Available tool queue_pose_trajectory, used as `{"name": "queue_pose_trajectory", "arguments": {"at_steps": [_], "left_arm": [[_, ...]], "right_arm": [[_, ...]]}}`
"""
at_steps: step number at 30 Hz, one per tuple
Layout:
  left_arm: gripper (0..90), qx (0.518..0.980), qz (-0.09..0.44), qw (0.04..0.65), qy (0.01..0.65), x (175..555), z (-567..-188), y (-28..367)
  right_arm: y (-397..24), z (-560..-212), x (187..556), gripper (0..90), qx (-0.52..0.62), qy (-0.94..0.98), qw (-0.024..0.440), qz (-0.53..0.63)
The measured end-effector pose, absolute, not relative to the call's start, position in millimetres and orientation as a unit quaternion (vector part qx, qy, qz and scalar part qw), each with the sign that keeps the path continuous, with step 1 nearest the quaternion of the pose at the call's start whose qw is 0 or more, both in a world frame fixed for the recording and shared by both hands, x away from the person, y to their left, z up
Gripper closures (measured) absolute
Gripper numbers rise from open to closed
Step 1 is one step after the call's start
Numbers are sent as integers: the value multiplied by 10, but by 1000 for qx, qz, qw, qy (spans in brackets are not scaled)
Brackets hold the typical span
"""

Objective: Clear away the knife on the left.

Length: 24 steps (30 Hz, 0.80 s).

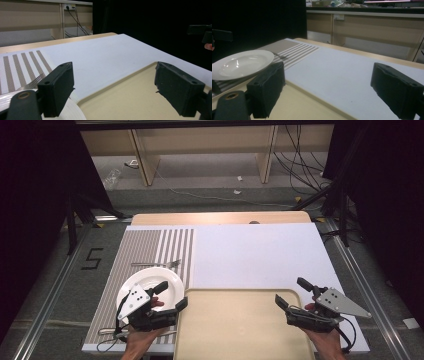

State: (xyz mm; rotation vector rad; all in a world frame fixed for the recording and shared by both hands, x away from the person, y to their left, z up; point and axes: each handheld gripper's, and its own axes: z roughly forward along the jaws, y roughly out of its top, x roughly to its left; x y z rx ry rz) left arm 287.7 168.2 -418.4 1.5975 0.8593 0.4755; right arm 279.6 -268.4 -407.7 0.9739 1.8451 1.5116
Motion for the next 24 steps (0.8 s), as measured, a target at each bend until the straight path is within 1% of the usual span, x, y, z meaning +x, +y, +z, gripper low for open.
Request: {"name": "queue_pose_trajectory", "arguments": {"at_steps": [15, 24], "left_arm": [[155, 688, 203, 592, 368, 2876, -4154, 1713], [155, 706, 192, 578, 361, 2897, -4106, 1754]], "right_arm": [[-2686, -4068, 2783, 131, 362, 686, 280, 565], [-2692, -4063, 2779, 132, 362, 685, 280, 567]]}}
